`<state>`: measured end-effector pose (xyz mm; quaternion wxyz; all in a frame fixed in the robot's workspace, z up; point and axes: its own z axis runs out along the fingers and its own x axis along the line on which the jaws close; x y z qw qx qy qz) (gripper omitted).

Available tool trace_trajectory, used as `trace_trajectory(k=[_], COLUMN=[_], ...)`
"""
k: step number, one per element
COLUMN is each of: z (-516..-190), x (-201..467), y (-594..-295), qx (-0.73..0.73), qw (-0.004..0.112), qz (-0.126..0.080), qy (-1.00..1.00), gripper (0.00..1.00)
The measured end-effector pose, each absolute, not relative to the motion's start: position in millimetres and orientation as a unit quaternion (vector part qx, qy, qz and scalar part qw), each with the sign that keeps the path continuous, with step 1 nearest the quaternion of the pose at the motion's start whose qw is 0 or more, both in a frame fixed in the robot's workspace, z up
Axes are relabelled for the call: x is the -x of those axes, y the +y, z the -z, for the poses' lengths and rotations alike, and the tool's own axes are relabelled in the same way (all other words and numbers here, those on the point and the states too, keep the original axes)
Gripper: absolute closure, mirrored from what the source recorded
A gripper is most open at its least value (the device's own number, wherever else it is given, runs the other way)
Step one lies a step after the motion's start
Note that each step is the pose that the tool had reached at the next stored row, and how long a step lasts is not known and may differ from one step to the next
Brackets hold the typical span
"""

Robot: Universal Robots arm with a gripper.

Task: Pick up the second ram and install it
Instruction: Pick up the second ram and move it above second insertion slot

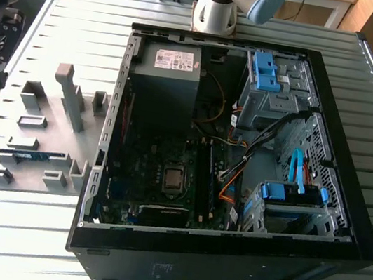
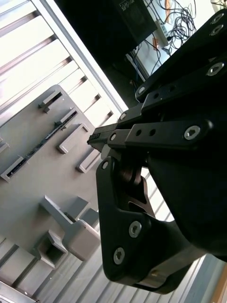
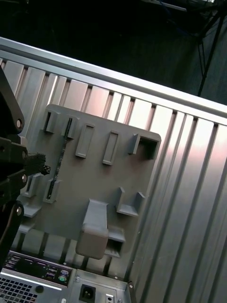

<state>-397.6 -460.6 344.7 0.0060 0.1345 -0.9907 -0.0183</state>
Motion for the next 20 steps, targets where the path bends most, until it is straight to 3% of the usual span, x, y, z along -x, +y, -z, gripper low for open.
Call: trace_trajectory(k=[20], z=[-344.7], x=[397.6], y=[-460.6], qx=[-0.179], qw=[0.007], qz=[0.018], qy=[-0.984], gripper=[0.89])
